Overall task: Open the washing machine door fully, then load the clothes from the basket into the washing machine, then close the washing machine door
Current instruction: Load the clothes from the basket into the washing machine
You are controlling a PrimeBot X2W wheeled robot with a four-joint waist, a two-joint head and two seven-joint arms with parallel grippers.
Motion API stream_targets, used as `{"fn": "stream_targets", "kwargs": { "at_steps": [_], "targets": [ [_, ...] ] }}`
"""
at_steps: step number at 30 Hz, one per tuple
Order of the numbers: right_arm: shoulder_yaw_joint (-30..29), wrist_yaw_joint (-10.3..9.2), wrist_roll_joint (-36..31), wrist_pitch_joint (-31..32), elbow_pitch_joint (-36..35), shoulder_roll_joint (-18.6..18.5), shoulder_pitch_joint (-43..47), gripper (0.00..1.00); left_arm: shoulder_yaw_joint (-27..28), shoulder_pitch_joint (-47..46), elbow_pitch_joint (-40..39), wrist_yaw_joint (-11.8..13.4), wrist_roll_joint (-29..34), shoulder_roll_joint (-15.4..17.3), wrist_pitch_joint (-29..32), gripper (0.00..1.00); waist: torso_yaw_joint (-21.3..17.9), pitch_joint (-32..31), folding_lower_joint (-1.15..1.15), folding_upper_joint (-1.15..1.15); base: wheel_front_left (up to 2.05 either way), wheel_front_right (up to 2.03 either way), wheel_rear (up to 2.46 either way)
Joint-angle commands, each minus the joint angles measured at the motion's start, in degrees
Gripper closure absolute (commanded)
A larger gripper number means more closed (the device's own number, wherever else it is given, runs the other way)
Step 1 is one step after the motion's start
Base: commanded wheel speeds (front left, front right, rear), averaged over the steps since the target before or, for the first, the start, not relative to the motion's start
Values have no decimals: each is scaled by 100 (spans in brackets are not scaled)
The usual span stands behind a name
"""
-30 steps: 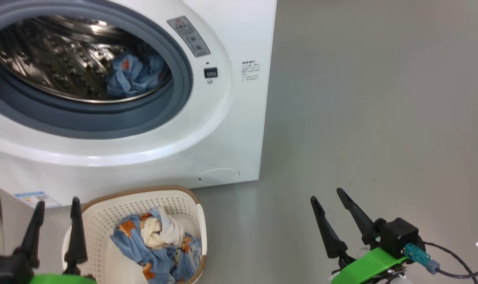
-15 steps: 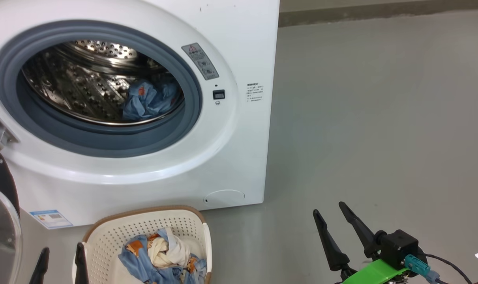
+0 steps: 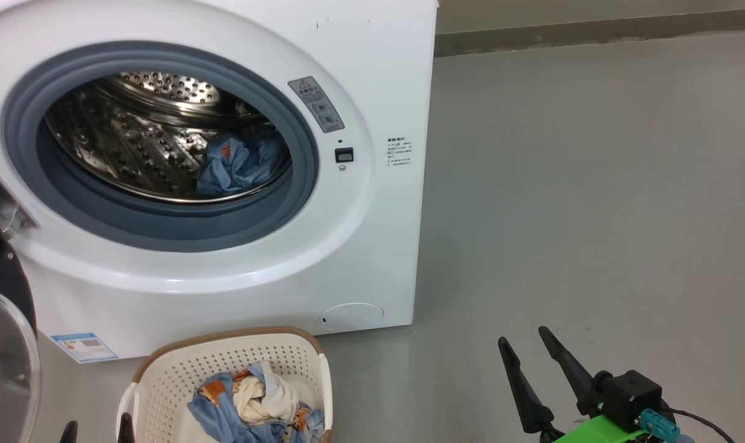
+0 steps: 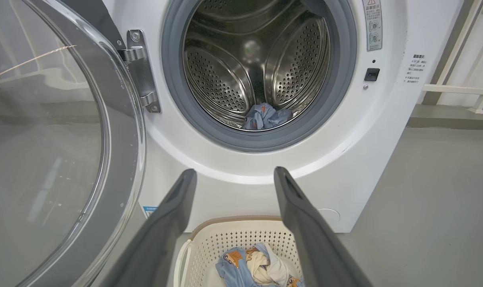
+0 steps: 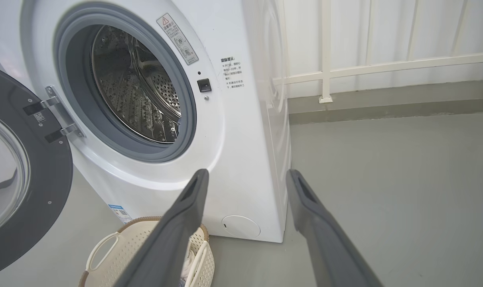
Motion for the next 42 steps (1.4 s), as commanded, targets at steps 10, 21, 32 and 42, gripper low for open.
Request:
{"fn": "stream_targets", "kwargs": {
  "at_steps": [10, 21, 32, 42],
  "targets": [
    [114, 9, -106, -44, -220, 12, -31, 0, 110, -98, -94, 51, -99, 26, -30, 0, 39, 123, 0, 0, 0, 0, 0],
    [113, 9, -110, -44, -309, 12, -180, 0, -63, -471, 568, -73, -460, 26, -30, 0, -118, 841, 0, 0, 0, 0, 0],
    [187, 9, -70, -44, -585, 12, -536, 0, -461, -1462, 1447, -124, -924, 425, -30, 0, -434, 2009, 0, 0, 0, 0, 0],
    [251, 9, -42, -44, -781, 12, -801, 0, -969, -2492, 2409, -125, -1419, 1084, -30, 0, -616, 2895, 0, 0, 0, 0, 0]
  ]
}}
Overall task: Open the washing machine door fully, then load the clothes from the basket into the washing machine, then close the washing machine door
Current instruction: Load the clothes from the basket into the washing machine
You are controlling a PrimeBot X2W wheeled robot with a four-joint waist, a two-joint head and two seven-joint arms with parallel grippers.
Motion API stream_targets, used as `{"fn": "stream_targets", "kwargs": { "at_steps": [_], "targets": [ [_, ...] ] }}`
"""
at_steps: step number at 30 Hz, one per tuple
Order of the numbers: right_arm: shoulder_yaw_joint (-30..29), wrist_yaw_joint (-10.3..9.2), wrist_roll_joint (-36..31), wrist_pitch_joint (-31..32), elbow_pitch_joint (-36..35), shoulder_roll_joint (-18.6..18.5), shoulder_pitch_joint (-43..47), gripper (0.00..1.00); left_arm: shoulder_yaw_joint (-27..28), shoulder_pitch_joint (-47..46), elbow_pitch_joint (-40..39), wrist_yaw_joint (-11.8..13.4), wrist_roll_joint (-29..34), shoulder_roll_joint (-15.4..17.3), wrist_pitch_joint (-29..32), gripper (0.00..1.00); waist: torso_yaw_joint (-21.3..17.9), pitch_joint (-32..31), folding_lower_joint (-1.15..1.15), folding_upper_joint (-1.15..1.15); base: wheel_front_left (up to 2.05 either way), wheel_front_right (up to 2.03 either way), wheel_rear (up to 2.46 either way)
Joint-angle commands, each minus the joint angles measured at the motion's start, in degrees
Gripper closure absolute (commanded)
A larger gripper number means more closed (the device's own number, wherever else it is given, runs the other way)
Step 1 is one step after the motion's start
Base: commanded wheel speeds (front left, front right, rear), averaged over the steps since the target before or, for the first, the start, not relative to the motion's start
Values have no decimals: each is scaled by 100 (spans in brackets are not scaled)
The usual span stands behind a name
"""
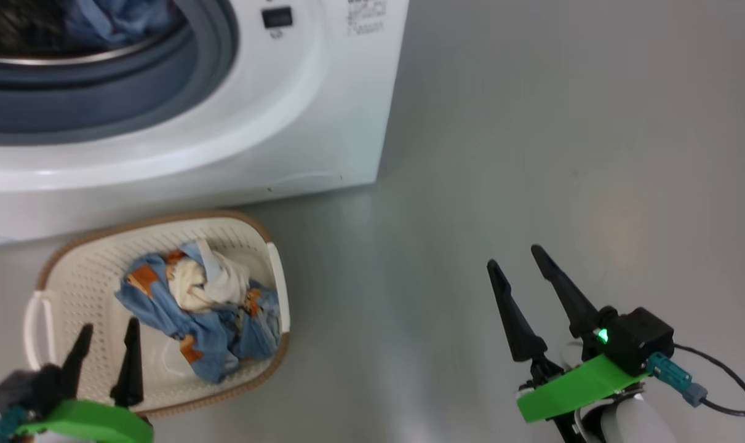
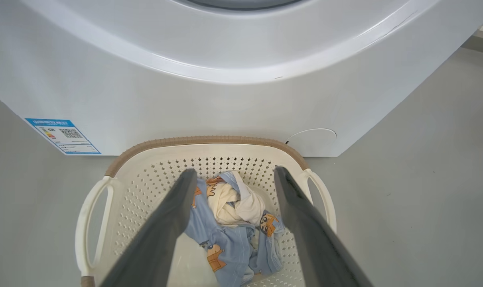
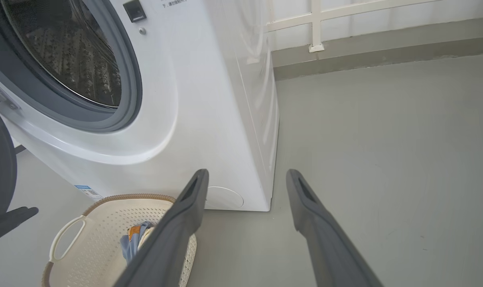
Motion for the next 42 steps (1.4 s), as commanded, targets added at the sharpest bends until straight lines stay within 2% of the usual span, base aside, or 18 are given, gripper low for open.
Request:
{"fn": "stream_targets", "kwargs": {
  "at_steps": [1, 14, 23, 31, 36, 42],
  "targets": [
    [150, 9, 0, -44, -153, 13, -60, 0, 155, -138, -22, -17, -58, 209, -37, 0, -204, 530, 0, 0, 0, 0, 0],
    [267, 9, 100, -44, -473, 13, -300, 0, -469, -1306, 630, -17, -1000, 936, -37, 0, -430, 1619, 0, 0, 0, 0, 0],
    [356, 9, 205, -44, -719, 13, -334, 0, -1291, -2068, 1265, -17, -1565, 1496, -37, 0, -652, 2279, 0, 0, 0, 0, 0],
    [434, 9, 210, -44, -957, 13, -282, 0, -2369, -2741, 1808, -17, -2384, 2035, 30, 0, -834, 2768, 0, 0, 0, 0, 0],
    [477, 9, 253, -44, -1054, 13, -285, 0, -2760, -3172, 2178, -17, -2734, 2293, 48, 0, -914, 2986, 0, 0, 0, 0, 0],
    [461, 9, 269, -44, -1109, 13, -278, 0, -3012, -3486, 2542, -17, -3052, 2424, 165, 0, -962, 3158, 0, 0, 0, 0, 0]
  ]
}}
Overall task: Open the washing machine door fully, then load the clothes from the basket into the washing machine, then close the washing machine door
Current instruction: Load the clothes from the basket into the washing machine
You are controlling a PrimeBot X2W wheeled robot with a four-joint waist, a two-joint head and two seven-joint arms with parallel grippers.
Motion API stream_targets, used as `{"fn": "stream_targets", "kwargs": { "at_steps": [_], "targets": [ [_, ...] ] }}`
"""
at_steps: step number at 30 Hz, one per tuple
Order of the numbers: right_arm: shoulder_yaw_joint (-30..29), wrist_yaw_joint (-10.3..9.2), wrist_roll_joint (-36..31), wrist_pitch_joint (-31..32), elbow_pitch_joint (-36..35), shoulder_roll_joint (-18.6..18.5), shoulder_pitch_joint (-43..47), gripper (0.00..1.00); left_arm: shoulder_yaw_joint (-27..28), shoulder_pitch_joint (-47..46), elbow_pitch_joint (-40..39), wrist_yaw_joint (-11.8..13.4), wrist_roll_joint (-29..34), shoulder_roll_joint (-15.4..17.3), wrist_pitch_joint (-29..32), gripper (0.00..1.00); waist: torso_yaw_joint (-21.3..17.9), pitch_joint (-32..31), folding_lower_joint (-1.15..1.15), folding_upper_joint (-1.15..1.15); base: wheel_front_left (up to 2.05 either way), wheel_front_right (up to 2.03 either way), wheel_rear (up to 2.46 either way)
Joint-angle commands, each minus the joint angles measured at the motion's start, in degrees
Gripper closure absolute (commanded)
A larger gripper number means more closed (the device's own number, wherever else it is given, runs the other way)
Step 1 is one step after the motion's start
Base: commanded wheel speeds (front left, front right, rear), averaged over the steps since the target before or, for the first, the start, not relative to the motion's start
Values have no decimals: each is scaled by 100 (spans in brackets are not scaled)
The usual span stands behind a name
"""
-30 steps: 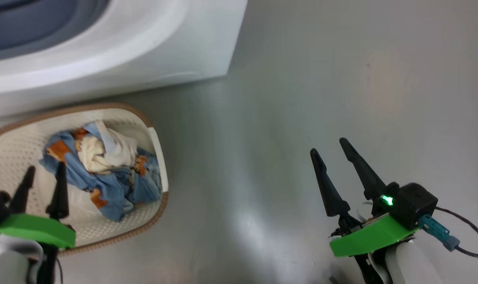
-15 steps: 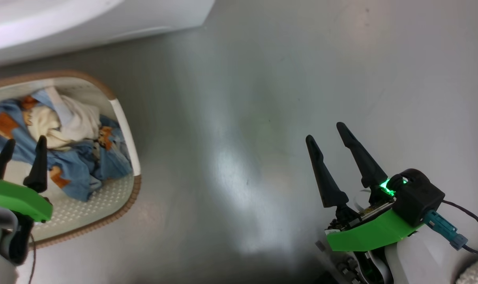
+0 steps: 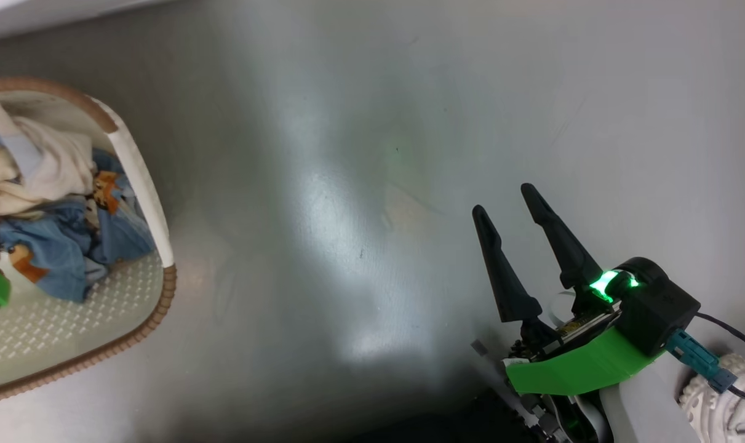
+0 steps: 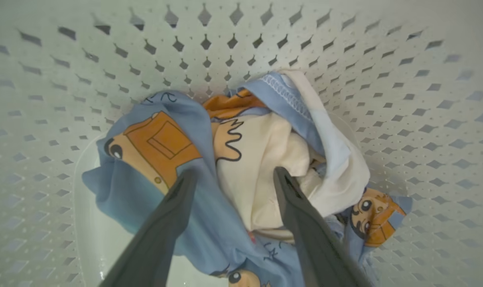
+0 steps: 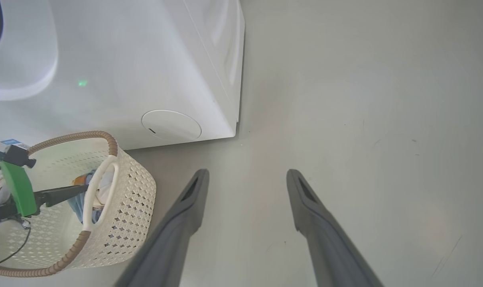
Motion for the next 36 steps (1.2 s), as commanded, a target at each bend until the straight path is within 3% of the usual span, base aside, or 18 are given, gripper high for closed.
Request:
{"fn": "stream_targets", "kwargs": {
  "at_steps": [1, 12, 18, 19, 20, 21, 22, 27, 31, 36],
  "targets": [
    [129, 9, 48, -42, -133, 8, 157, 0, 75, -6, 94, -16, -75, 337, 53, 0, -76, 131, 0, 0, 0, 0, 0],
    [100, 9, 74, -42, -193, 8, 253, 0, -352, -665, 1038, -16, -192, 282, 617, 0, -82, 275, 0, 0, 0, 0, 0],
    [87, 9, 81, -42, -218, 8, 312, 0, -525, -933, 1059, -16, -324, 140, 859, 0, -79, 281, 0, 0, 0, 0, 0],
    [85, 9, 86, -42, -216, 8, 320, 0, -566, -930, 1035, -16, -373, 115, 970, 11, -78, 272, 0, 0, 0, 0, 0],
    [85, 9, 89, -42, -215, 8, 326, 0, -599, -925, 1020, -16, -429, 102, 1081, 45, -80, 262, 0, 0, 0, 0, 0],
    [83, 9, 91, -42, -215, 8, 330, 0, -641, -924, 1000, -16, -466, 102, 1168, 68, -83, 253, 0, 0, 0, 0, 0],
    [79, 9, 94, -42, -217, 8, 329, 0, -662, -928, 988, -16, -507, 109, 1203, 100, -84, 246, 0, 0, 0, 0, 0],
    [41, 9, 90, -42, -245, 8, 235, 0, -785, -874, 781, -16, -711, 162, 1059, 100, -82, 192, 0, 0, 0, 0, 0],
    [29, 9, 105, -42, -236, 8, 85, 0, -1028, -797, 626, -16, -594, 282, 646, 100, -57, 78, 0, 0, 0, 0, 0],
    [-6, 9, 93, -42, -159, 8, -34, 0, -1159, -562, 572, -16, -708, 188, 126, 100, 45, -272, 0, 0, 0, 0, 0]
  ]
}}
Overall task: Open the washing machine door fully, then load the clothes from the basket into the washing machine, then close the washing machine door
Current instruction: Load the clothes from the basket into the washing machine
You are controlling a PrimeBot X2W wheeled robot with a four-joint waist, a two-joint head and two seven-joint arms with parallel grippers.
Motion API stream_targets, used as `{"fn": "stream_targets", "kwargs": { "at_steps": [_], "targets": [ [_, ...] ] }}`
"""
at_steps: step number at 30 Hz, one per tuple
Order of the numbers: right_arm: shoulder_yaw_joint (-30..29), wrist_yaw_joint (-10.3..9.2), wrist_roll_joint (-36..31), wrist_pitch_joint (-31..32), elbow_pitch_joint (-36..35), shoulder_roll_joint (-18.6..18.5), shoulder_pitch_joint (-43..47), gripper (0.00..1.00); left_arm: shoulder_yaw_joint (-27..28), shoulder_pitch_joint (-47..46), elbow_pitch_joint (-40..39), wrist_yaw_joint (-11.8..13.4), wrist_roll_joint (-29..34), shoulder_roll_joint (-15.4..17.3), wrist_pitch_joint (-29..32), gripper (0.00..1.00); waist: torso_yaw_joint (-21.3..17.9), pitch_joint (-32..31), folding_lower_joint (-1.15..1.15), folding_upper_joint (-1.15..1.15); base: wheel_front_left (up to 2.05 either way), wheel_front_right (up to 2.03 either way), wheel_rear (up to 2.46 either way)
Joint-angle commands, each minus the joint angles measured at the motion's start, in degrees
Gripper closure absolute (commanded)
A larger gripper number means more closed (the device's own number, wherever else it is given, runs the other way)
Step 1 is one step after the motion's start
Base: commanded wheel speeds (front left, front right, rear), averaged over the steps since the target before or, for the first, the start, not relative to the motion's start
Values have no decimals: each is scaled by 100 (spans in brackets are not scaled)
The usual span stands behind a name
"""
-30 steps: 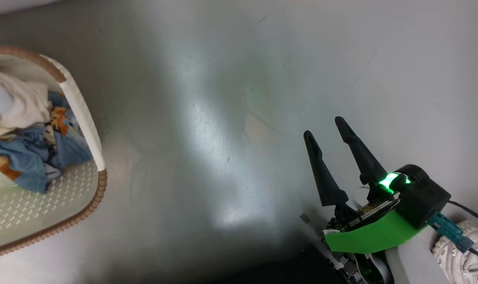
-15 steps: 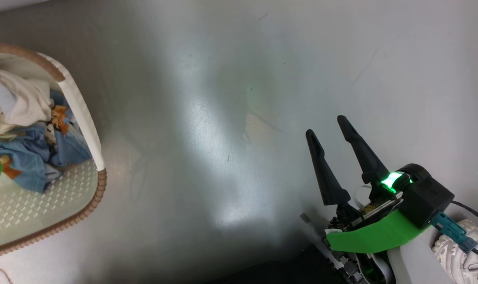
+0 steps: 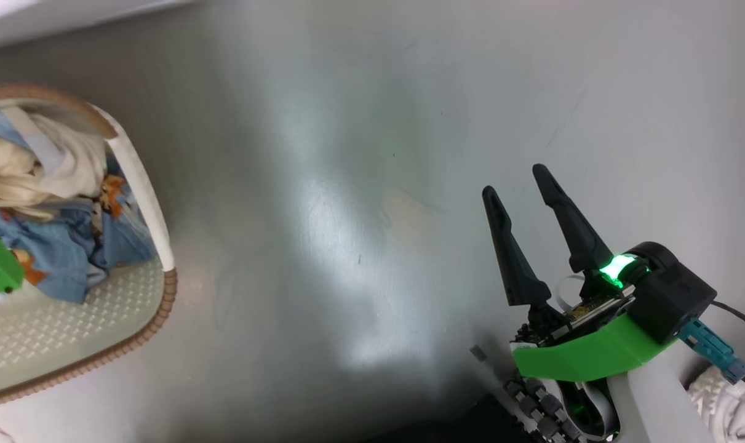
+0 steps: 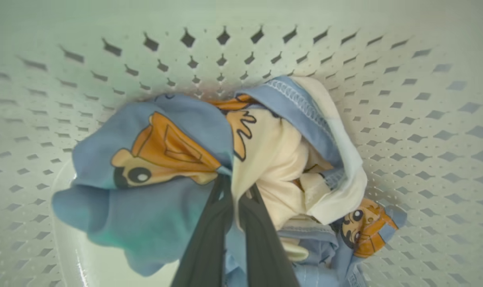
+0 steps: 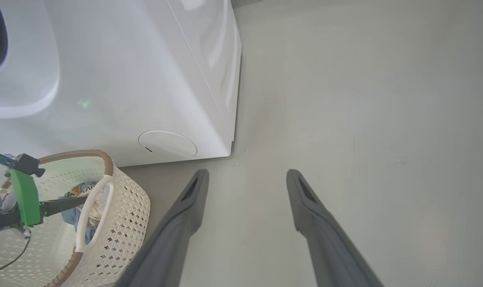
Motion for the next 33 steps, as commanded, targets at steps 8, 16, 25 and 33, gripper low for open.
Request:
{"fn": "stream_targets", "kwargs": {
  "at_steps": [8, 16, 25, 33],
  "targets": [
    [94, 9, 20, -27, 106, 3, 59, 0, 104, 567, -217, -16, -146, 98, -407, 100, 248, -833, 0, 0, 0, 0, 0],
    [-31, 9, -83, -27, 354, 3, 84, 0, 1178, 1223, -829, -16, 560, -71, -423, 100, 478, -1605, 0, 0, 0, 0, 0],
    [-77, 9, -183, -27, 689, 3, 126, 0, 2646, 2246, -1733, -16, 1635, -668, -424, 100, 810, -2499, 0, 0, 0, 0, 0],
    [-127, 9, -190, -27, 985, 3, 283, 0, 3559, 3189, -2590, -16, 2466, -1147, -424, 100, 943, -3293, 0, 0, 0, 0, 0]
  ]
}}
